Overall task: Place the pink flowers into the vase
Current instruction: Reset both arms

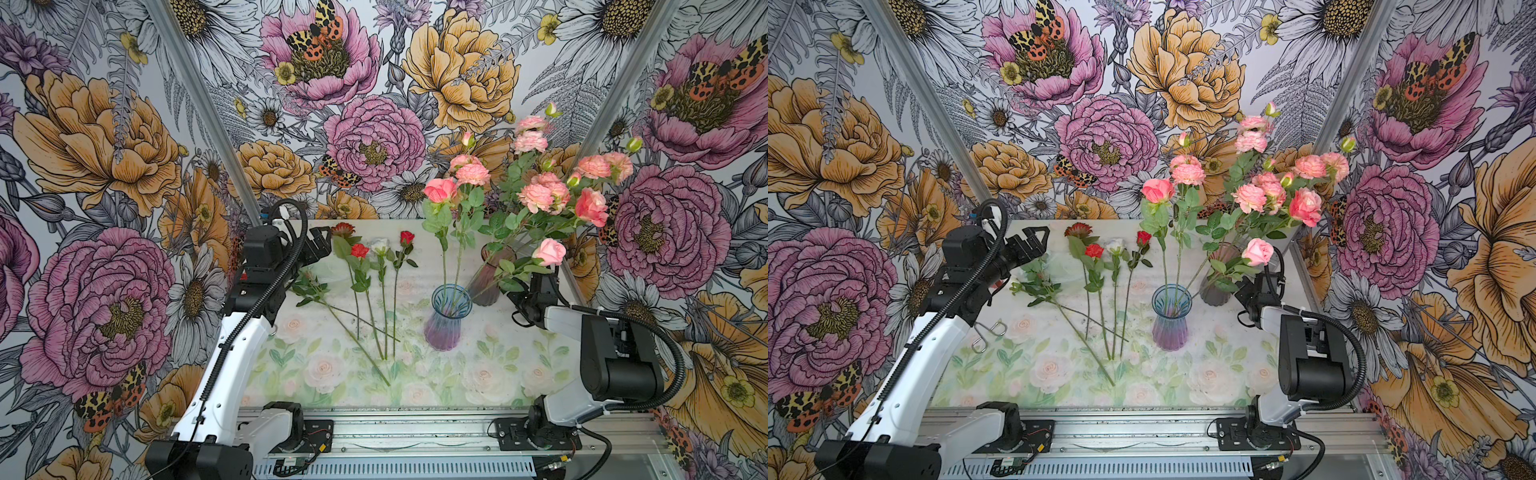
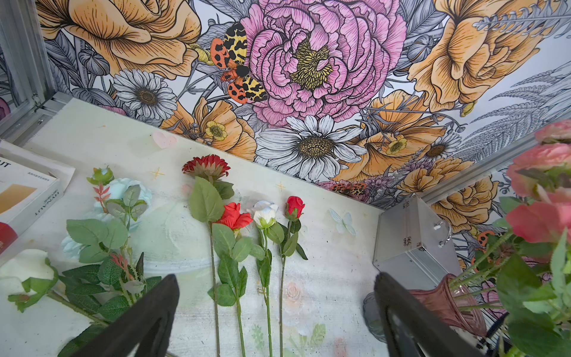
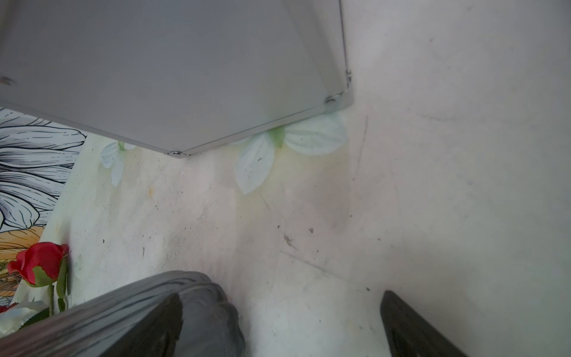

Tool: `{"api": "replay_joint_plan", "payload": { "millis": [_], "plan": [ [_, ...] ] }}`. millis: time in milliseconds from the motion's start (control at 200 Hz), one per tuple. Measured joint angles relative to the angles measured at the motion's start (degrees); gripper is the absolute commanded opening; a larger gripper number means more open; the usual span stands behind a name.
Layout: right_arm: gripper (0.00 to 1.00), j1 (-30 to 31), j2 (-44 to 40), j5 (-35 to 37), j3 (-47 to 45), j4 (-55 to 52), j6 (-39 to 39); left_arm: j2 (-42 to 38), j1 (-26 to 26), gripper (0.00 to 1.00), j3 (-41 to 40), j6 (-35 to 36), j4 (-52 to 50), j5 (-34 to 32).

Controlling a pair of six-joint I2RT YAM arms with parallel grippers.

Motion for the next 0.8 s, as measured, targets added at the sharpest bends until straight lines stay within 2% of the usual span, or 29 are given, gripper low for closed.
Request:
{"api": "replay_joint_plan", "payload": {
  "millis": [460,655,800],
  "plan": [
    [0.99,4.3,2.0,2.0,2.8,-1.7,-0.9,0.0,0.2,0.99,0.0,0.0,-0.1,0.0],
    [0.99,4.6,-6.9,5.2,3.6,-10.0,-7.3,0.0,0.5,0.99,-0.8,0.2,-0.1,-0.7],
    [0.99,4.6,-12.3,9.0,6.9,-12.6,-13.2,-0.3,0.5,0.99,-4.5,0.6,0.6,-6.8]
  ]
}}
